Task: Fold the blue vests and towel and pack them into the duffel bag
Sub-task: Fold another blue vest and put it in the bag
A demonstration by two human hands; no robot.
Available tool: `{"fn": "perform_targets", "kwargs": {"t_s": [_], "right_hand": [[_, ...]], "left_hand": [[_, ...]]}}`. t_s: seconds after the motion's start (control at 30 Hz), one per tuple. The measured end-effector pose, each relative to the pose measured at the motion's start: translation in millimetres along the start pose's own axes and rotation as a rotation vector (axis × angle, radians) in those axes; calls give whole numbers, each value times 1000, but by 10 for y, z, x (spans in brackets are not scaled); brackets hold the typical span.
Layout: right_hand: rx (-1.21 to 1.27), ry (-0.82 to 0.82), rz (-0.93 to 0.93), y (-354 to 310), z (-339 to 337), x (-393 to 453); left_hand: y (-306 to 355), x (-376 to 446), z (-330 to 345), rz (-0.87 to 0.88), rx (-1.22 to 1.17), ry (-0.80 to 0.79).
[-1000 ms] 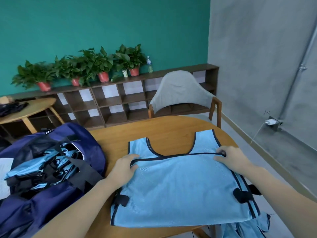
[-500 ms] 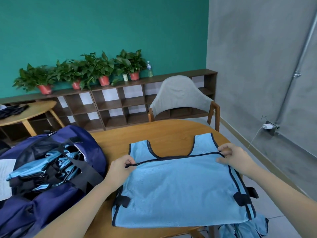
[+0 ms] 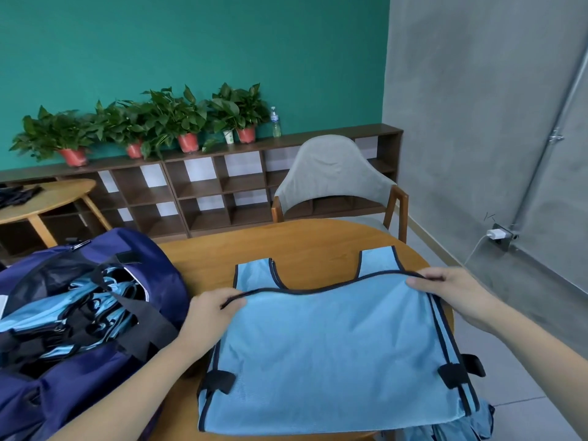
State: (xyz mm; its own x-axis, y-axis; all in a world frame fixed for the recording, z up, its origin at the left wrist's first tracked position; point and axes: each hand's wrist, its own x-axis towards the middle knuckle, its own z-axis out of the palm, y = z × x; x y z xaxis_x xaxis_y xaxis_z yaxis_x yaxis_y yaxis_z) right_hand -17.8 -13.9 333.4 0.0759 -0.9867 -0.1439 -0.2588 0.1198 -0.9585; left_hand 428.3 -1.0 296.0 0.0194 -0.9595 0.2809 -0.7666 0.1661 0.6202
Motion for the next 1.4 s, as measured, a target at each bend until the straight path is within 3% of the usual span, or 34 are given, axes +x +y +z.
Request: {"fn": "perform_targets", "kwargs": {"t_s": [0.13, 0.27, 0.43, 0.57, 0.87, 1.03, 1.17, 1.27, 1.4], "right_hand": [[17, 93, -103, -252, -96, 139], [-154, 312, -82, -240, 17, 603], [-577, 220, 100, 204, 226, 927], [-539, 313, 20, 283, 234, 908], [-261, 438, -164, -1, 148, 635], [-274, 492, -159, -290, 123, 809], [-497, 413, -46, -269, 333, 835], [-686, 347, -204, -18, 646, 554], [-775, 47, -333, 295, 1155, 172]], "left_hand": [[196, 284, -232, -27, -98, 110], [155, 715, -200, -93, 11, 140], [-113, 759, 188, -322, 30, -5], [-178, 652, 292, -343, -9, 39], [-8, 509, 78, -125, -91, 239], [22, 884, -24, -136, 44, 253], [53, 944, 80, -270, 202, -27], [232, 509, 279, -133, 193, -36], [582, -177, 572, 41, 41, -93]]}}
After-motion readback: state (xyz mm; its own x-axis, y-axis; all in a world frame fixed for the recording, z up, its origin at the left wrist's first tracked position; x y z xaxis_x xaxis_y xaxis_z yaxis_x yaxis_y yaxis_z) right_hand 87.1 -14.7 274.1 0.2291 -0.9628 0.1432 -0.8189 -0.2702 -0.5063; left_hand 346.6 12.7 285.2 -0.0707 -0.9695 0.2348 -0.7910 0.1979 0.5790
